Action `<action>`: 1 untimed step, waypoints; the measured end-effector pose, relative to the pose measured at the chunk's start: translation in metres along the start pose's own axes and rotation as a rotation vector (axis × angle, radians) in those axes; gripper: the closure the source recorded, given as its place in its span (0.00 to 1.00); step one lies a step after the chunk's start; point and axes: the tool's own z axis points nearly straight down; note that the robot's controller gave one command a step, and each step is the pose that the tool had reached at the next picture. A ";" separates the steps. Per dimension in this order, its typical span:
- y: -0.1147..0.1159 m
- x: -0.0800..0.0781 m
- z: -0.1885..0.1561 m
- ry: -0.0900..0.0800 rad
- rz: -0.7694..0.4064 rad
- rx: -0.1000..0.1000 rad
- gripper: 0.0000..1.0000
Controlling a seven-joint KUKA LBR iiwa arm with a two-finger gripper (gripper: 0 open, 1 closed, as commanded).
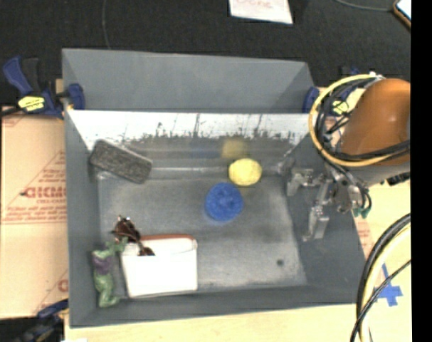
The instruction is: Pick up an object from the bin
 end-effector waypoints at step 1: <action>0.000 -0.002 -0.004 -0.008 -0.005 0.002 0.00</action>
Offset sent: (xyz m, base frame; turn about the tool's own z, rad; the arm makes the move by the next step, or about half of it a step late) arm 0.0525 0.0793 -0.0990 -0.2894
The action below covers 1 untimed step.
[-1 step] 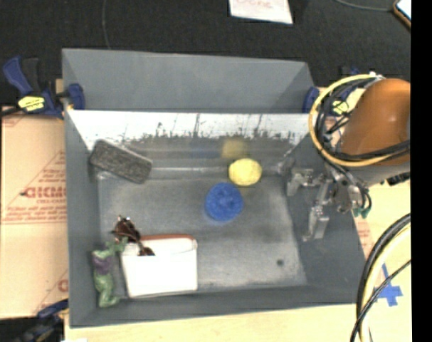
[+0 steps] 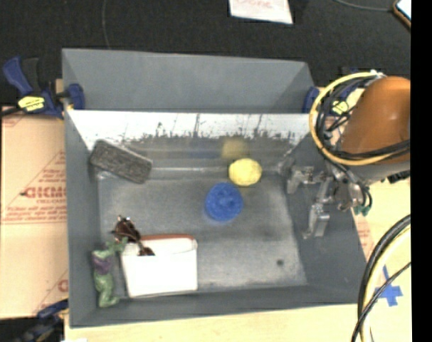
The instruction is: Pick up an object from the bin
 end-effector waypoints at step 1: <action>0.072 -0.049 0.094 -0.003 -0.263 0.001 0.00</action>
Offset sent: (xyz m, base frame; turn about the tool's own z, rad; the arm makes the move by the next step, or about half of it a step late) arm 0.0618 0.0828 -0.0162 -0.1210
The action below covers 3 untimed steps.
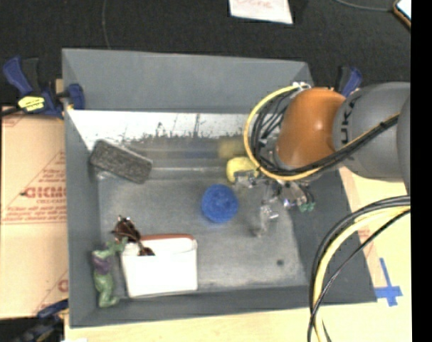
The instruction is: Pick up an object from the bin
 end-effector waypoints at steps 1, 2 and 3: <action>0.005 -0.017 -0.080 -0.003 0.142 0.001 0.00; 0.064 -0.023 -0.022 0.006 0.109 -0.006 0.00; 0.053 -0.021 0.008 -0.010 0.315 0.004 0.00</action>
Offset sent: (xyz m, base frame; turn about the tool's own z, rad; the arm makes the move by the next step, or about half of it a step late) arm 0.0048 0.0681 0.0210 0.1106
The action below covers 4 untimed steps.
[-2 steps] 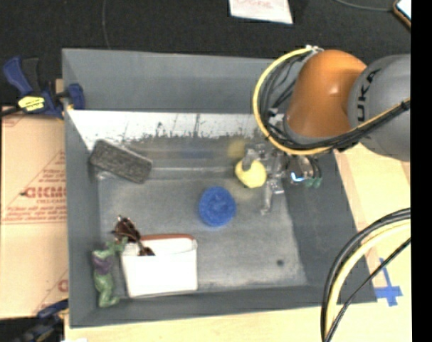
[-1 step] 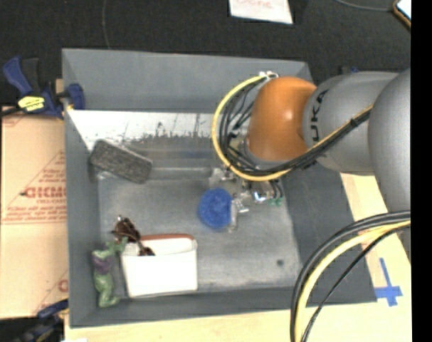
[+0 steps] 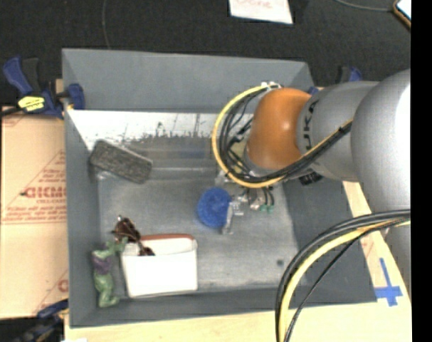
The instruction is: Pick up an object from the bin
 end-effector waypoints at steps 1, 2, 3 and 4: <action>0.014 0.011 0.000 0.019 -0.114 -0.006 1.00; 0.014 0.011 -0.001 0.019 -0.114 -0.006 1.00; 0.013 0.011 -0.032 0.018 -0.114 -0.005 1.00; 0.013 0.010 -0.050 0.015 -0.114 -0.005 1.00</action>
Offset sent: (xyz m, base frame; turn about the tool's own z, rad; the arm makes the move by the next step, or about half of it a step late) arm 0.0000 0.0000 0.0000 0.0000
